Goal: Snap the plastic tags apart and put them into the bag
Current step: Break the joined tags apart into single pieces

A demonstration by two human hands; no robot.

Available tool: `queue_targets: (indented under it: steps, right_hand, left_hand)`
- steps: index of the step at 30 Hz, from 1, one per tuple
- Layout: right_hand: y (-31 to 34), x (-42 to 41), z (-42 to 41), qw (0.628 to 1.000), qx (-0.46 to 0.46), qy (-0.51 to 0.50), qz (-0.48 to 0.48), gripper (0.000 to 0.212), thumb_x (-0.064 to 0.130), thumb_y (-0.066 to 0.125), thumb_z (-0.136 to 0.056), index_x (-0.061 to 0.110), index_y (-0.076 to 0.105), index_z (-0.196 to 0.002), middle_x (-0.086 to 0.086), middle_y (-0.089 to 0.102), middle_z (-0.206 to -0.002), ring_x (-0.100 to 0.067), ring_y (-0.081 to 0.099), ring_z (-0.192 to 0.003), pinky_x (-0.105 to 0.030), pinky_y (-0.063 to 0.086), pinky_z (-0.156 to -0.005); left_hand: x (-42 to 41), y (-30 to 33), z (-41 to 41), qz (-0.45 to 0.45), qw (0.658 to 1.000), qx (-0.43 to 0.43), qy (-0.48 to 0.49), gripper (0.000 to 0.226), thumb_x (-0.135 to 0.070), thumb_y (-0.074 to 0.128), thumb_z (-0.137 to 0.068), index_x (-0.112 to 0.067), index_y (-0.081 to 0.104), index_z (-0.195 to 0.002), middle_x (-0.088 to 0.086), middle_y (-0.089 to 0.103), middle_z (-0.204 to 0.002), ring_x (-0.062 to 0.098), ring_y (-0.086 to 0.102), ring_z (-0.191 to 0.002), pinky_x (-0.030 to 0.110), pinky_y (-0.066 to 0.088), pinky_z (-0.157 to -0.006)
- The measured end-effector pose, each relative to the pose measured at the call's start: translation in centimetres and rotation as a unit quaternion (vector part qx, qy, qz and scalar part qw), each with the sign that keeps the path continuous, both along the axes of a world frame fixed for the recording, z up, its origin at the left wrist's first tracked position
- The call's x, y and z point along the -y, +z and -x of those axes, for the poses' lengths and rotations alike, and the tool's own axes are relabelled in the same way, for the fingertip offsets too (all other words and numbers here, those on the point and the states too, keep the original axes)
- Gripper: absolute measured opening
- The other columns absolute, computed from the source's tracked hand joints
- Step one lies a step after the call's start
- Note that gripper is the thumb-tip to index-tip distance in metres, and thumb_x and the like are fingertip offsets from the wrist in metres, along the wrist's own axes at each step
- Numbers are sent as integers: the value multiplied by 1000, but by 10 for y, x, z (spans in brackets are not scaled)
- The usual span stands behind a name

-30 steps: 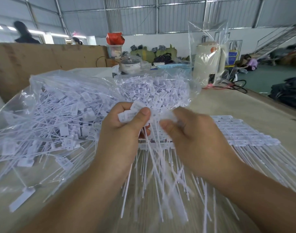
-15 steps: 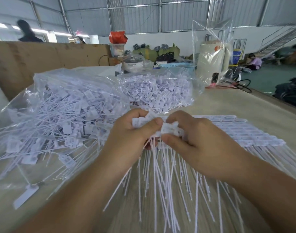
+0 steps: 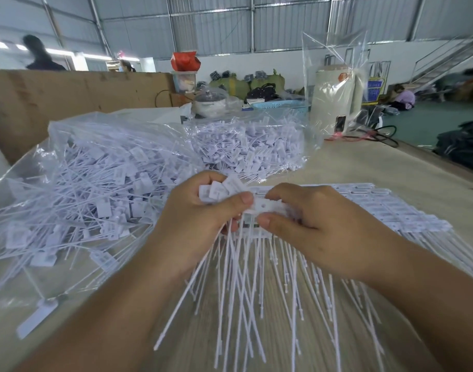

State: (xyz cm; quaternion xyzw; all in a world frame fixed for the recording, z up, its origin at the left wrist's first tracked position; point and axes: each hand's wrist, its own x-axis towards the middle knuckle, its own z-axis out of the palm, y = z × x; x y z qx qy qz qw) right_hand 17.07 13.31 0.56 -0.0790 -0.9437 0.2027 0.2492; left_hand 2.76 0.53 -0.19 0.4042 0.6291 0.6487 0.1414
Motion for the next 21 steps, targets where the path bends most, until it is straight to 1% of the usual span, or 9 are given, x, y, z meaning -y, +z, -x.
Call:
queue_targets:
  steps: [2, 4, 8, 12, 14, 16, 17, 19, 21]
  right_hand:
    - [0, -1, 1, 1000, -4, -5, -5, 33, 52, 46, -91, 28, 42, -68, 7, 41, -52, -11, 42, -49, -36, 36, -51]
    - [-1, 1, 3, 1000, 0, -12, -14, 38, 49, 47, -92, 28, 36, -63, 7, 39, -50, -11, 41, -47, -32, 32, -48]
    - [-2, 1, 3, 1000, -7, -24, -14, 40, 48, 49, -92, 27, 34, -61, 8, 39, -48, -10, 41, -47, -30, 28, -47]
    - [0, 3, 4, 999, -7, -36, -16, 37, 49, 47, -92, 22, 43, -67, 7, 41, -53, -11, 40, -49, -40, 39, -51]
    - [-1, 5, 5, 999, -16, -42, -16, 35, 49, 45, -92, 25, 42, -67, 8, 41, -54, -10, 41, -50, -39, 38, -51]
    - [-1, 8, 5, 998, -35, -53, -25, 36, 49, 45, -93, 31, 34, -64, 10, 39, -53, -7, 40, -50, -34, 34, -50]
    - [0, 10, 6, 997, -39, -63, -35, 37, 51, 43, -93, 32, 31, -63, 11, 38, -54, -7, 41, -50, -33, 33, -50]
    - [0, 15, 7, 994, -49, -83, -51, 37, 54, 37, -90, 31, 27, -64, 9, 37, -55, -12, 42, -52, -33, 33, -50]
    - [-1, 19, 8, 992, -63, -93, -54, 37, 54, 35, -90, 29, 26, -65, 8, 38, -56, -16, 43, -52, -32, 31, -49]
  left_hand:
    - [1, 3, 3, -9, 1000, 11, 13, 24, -32, 77, -59, -18, 70, -77, 1, 69, -64, 11, 61, -48, 21, 51, -48]
    - [2, 3, 3, -9, 1000, 19, 11, 22, -30, 78, -59, -19, 70, -77, 0, 69, -63, 9, 61, -48, 19, 49, -47]
    - [0, 1, 4, -10, 1000, 28, 0, 15, -31, 78, -60, -26, 71, -73, -2, 69, -64, 9, 61, -48, 17, 47, -47]
    - [-4, 0, 3, -49, 995, 90, -11, 17, -30, 80, -54, -27, 72, -68, 1, 67, -62, 11, 59, -48, 21, 47, -46]
    - [-5, -1, 2, -62, 990, 127, -25, 19, -28, 81, -53, -26, 72, -70, 3, 66, -64, 15, 59, -52, 27, 48, -54]
    - [-6, -1, 0, -74, 984, 158, -37, 19, -26, 80, -54, -24, 72, -71, 6, 67, -68, 18, 59, -57, 31, 46, -62]
    - [-7, 0, -2, -86, 980, 173, -39, 18, -24, 80, -54, -23, 72, -71, 6, 67, -70, 19, 59, -60, 31, 46, -63]
    - [-8, 2, -5, -115, 972, 201, -44, 14, -20, 78, -57, -22, 72, -69, 5, 65, -69, 17, 57, -59, 27, 48, -56]
    - [-8, 4, -8, -135, 966, 215, -47, 8, -16, 74, -62, -20, 70, -68, 4, 63, -64, 13, 55, -51, 21, 47, -48]
